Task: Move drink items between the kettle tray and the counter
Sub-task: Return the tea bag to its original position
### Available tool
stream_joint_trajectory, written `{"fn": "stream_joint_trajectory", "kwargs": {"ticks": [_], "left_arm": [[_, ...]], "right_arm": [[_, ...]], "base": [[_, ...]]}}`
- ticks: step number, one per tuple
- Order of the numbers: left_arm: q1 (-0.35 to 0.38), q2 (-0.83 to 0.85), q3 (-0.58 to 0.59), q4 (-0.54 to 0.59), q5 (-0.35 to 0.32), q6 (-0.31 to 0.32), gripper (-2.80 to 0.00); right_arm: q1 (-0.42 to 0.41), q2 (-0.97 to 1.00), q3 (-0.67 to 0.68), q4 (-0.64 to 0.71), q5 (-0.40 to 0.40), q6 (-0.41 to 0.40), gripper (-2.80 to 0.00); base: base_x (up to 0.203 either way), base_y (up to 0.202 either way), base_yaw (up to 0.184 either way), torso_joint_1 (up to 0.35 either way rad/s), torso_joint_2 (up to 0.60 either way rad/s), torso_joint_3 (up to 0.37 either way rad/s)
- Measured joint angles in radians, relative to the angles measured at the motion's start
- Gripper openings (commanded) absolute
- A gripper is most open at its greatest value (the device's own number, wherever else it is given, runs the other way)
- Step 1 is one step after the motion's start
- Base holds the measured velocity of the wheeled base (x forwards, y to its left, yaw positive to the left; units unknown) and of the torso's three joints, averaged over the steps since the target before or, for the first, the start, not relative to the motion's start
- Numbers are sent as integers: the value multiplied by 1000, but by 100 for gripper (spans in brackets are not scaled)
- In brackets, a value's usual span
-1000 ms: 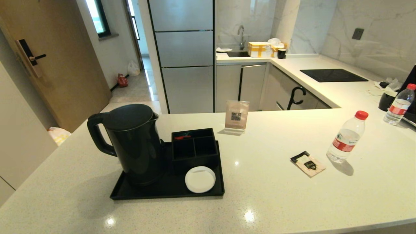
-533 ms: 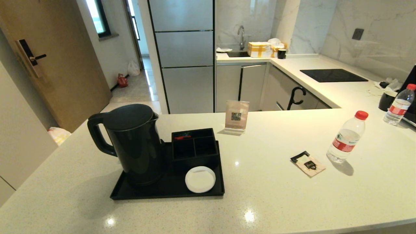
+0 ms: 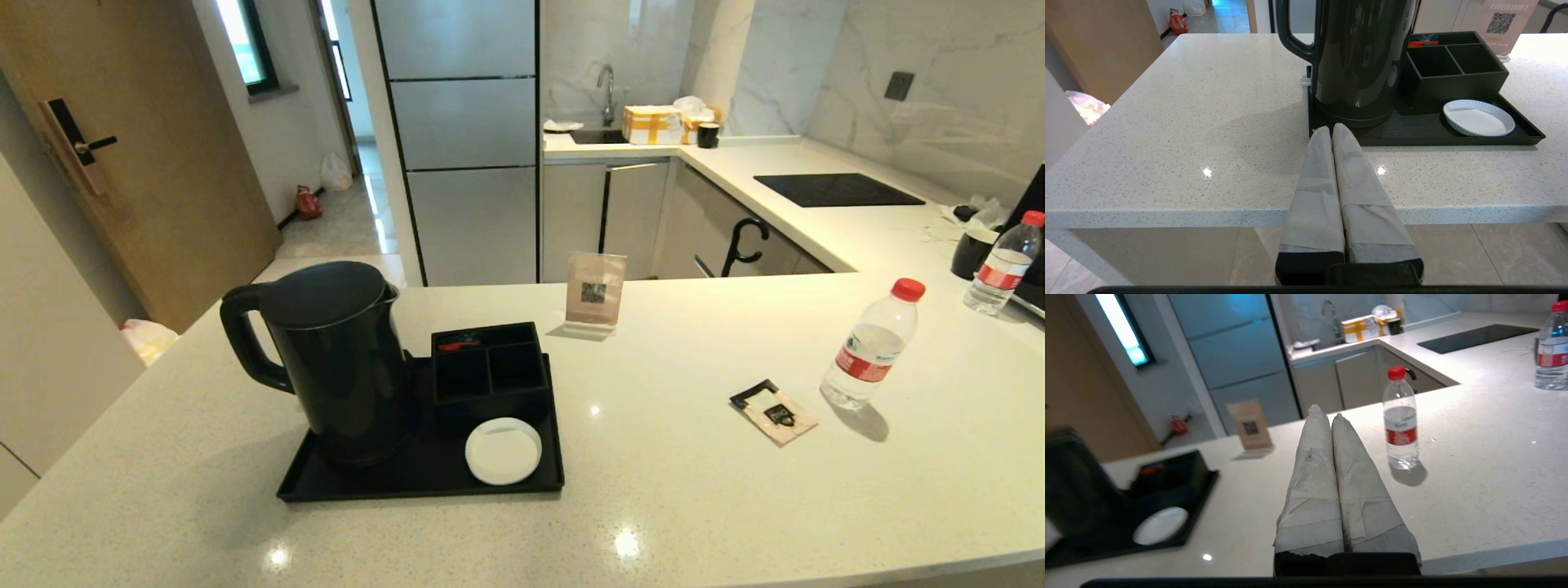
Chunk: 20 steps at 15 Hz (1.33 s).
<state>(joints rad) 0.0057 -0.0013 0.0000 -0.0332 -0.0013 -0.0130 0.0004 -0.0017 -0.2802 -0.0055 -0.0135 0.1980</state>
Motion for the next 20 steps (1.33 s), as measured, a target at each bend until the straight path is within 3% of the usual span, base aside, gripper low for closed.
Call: {"fn": "stream_joint_trajectory", "kwargs": {"ticks": [3, 8, 20], "left_arm": [[0, 0, 0, 0, 0, 0, -280], [0, 0, 0, 0, 0, 0, -280], [-1, 0, 0, 0, 0, 0, -280]], "right_arm": [[0, 0, 222, -134, -13, -134, -280], [0, 0, 278, 7, 2, -214, -280], [0, 0, 280, 10, -3, -190, -280]], "base": [[0, 0, 0, 0, 0, 0], [0, 0, 0, 0, 0, 0], [0, 0, 0, 0, 0, 0]]}}
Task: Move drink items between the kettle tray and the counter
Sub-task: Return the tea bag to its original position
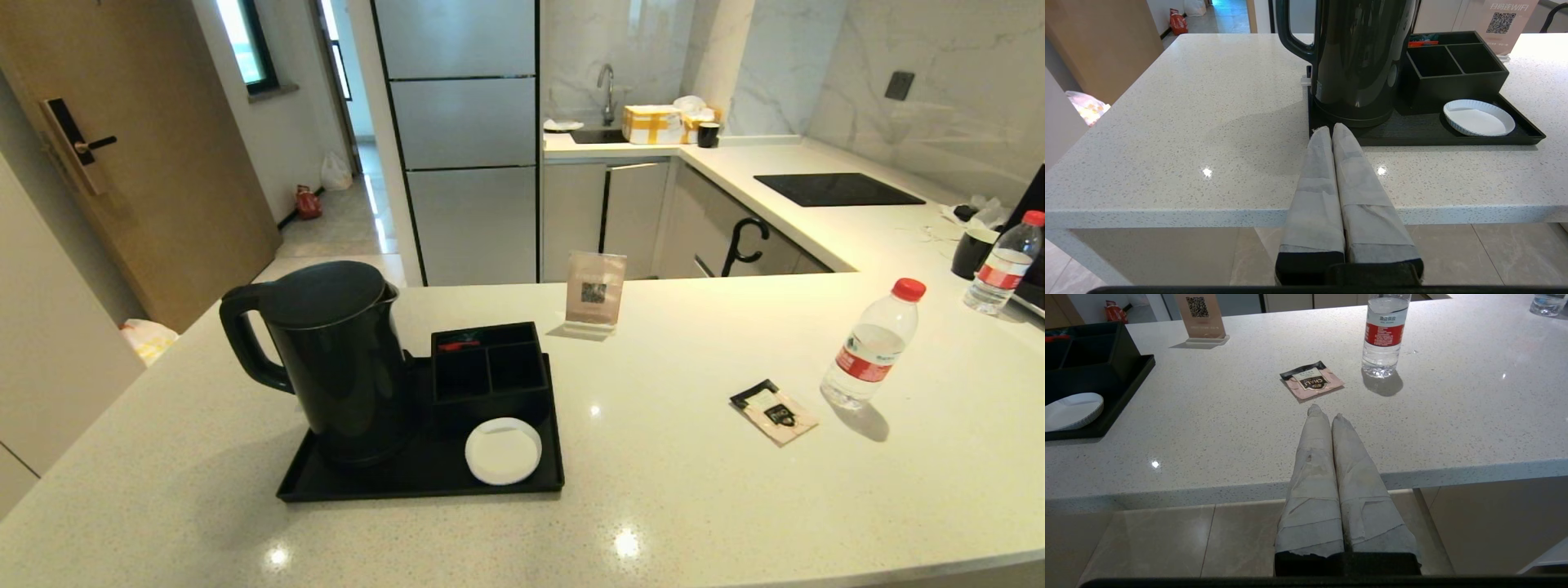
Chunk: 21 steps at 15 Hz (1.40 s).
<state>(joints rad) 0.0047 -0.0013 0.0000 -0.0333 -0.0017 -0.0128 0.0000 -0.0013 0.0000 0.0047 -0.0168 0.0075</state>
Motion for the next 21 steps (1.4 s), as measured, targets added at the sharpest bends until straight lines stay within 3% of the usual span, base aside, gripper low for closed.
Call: {"fn": "stream_joint_trajectory", "kwargs": {"ticks": [21], "left_arm": [[1, 0, 0, 0, 0, -1, -280]], "right_arm": [[0, 1, 0, 0, 0, -2, -280]], "base": [[0, 0, 0, 0, 0, 0]]}}
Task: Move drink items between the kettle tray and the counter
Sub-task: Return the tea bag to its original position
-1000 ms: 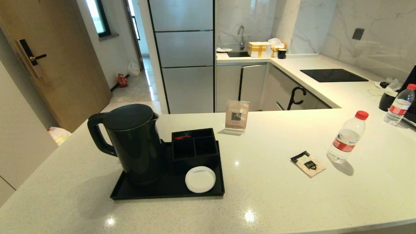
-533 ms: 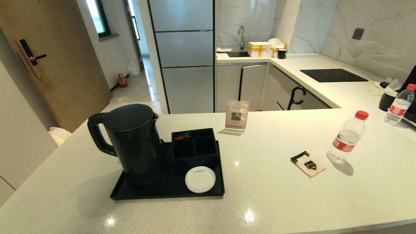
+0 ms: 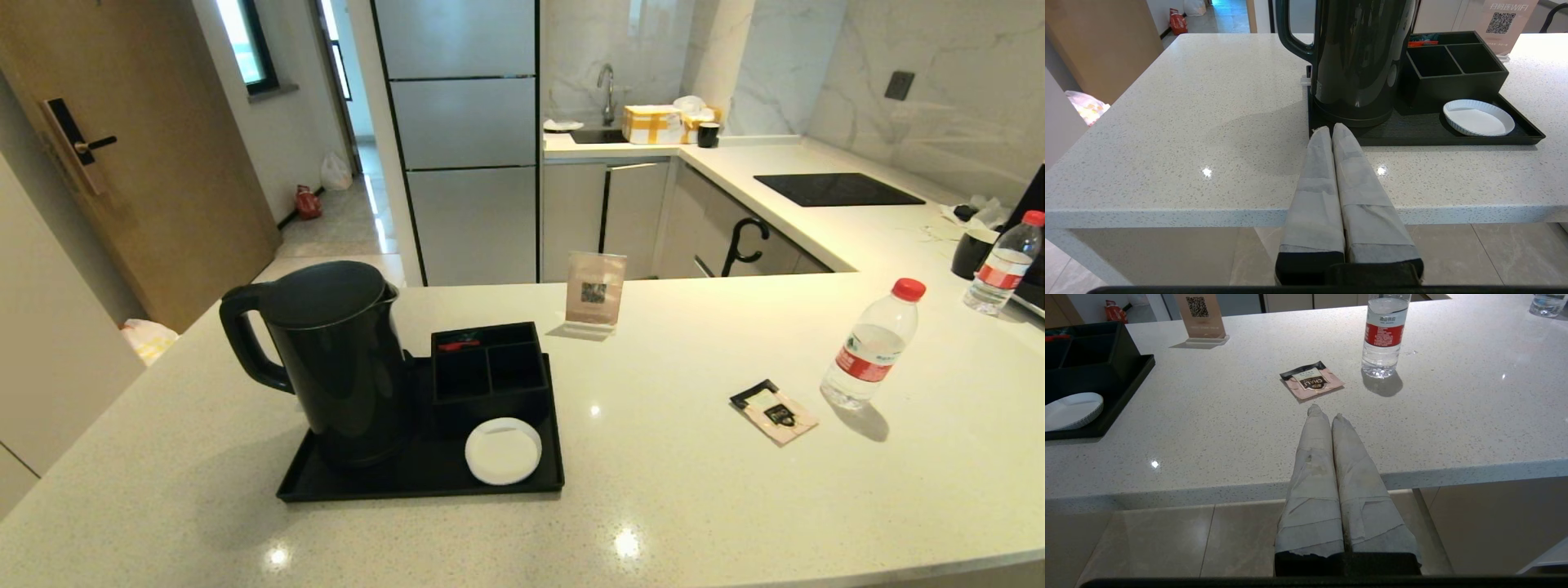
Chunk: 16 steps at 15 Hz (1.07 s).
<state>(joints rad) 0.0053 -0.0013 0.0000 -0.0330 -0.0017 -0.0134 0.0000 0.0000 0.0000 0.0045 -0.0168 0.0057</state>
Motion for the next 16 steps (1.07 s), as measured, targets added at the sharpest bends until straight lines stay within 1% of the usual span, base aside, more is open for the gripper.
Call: {"fn": "stream_joint_trajectory", "kwargs": {"ticks": [10, 11, 12, 13, 14, 16], "left_arm": [[0, 0, 0, 0, 0, 0, -280], [0, 0, 0, 0, 0, 0, -280], [0, 0, 0, 0, 0, 0, -280], [0, 0, 0, 0, 0, 1, -280], [0, 0, 0, 0, 0, 1, -280], [0, 0, 0, 0, 0, 0, -280]], "right_arm": [[0, 0, 0, 2, 6, -10, -280], [0, 5, -11, 23, 6, 5, -280], [0, 26, -50, 54, 6, 32, -280], [0, 63, -117, 98, 5, 62, -280], [0, 124, -226, 157, 6, 96, -280], [1, 320, -499, 298, 14, 186, -280]], "base": [[0, 0, 0, 0, 0, 0], [0, 0, 0, 0, 0, 0], [0, 0, 0, 0, 0, 0], [0, 0, 0, 0, 0, 0], [0, 0, 0, 0, 0, 0], [0, 0, 0, 0, 0, 0]]}}
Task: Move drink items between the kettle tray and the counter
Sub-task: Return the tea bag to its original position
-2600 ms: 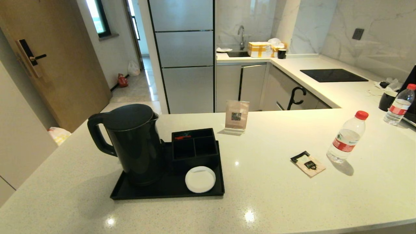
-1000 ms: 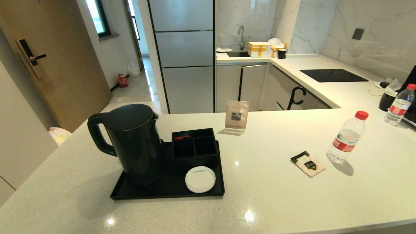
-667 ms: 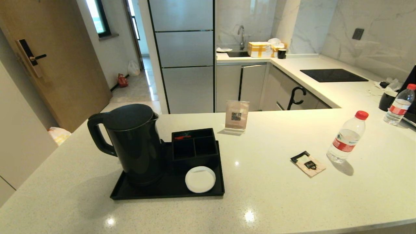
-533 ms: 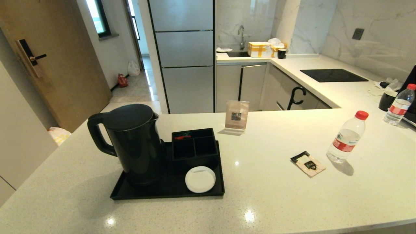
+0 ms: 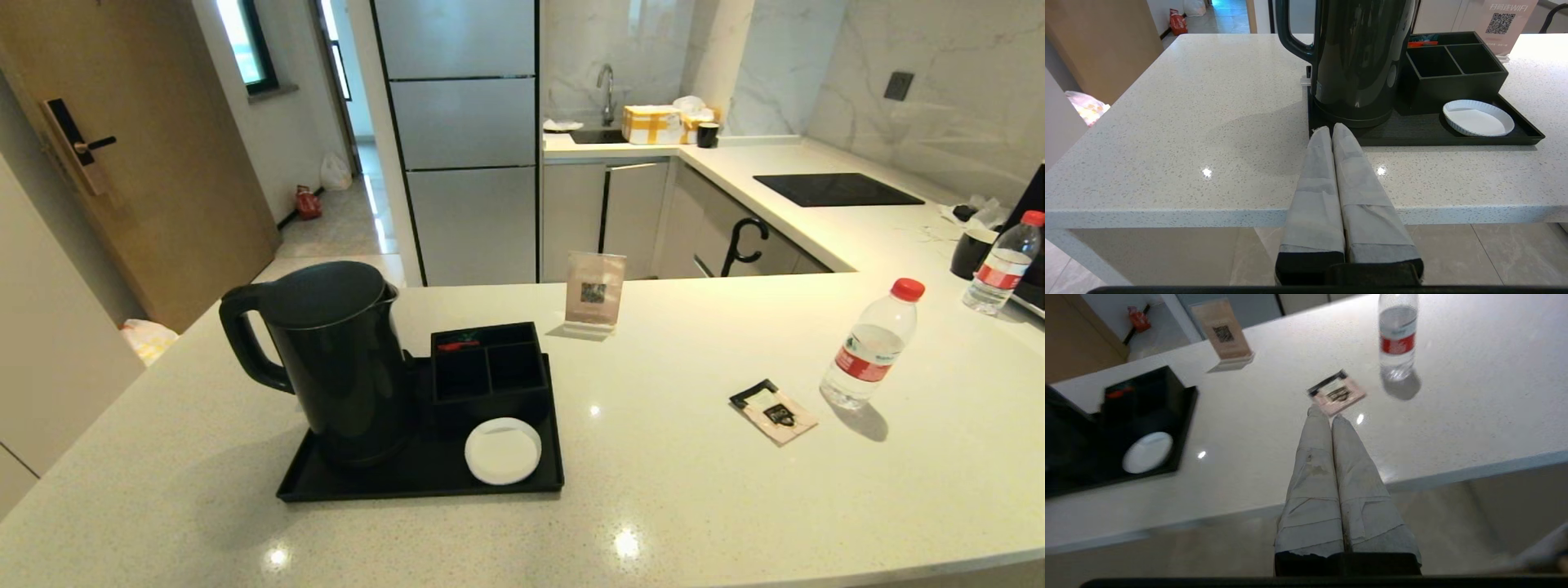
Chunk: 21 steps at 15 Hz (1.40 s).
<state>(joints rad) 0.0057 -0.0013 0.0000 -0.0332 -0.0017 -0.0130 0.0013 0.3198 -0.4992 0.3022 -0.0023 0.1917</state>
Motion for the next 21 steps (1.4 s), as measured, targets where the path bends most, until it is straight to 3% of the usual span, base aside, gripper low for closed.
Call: {"fn": "stream_joint_trajectory", "kwargs": {"ticks": [3, 6, 8, 12, 17, 18, 21], "left_arm": [[0, 0, 0, 0, 0, 0, -280], [0, 0, 0, 0, 0, 1, -280], [0, 0, 0, 0, 0, 0, -280], [0, 0, 0, 0, 0, 0, -280], [0, 0, 0, 0, 0, 0, -280], [0, 0, 0, 0, 0, 0, -280], [0, 0, 0, 0, 0, 0, -280]], "right_arm": [[5, 352, -272, 177, 59, 167, -280], [9, 674, -387, 254, 119, 277, -280], [10, 852, -425, 268, 137, 307, -280], [-11, 1172, -480, 205, 139, 332, -280], [-32, 1473, -562, 26, 18, 381, -280], [-36, 1523, -588, 3, 5, 383, 0], [-42, 1644, -658, -42, -8, 384, 0]], "base": [[0, 0, 0, 0, 0, 0], [0, 0, 0, 0, 0, 0], [0, 0, 0, 0, 0, 0], [0, 0, 0, 0, 0, 0], [0, 0, 0, 0, 0, 0], [0, 0, 0, 0, 0, 0], [0, 0, 0, 0, 0, 0]]}}
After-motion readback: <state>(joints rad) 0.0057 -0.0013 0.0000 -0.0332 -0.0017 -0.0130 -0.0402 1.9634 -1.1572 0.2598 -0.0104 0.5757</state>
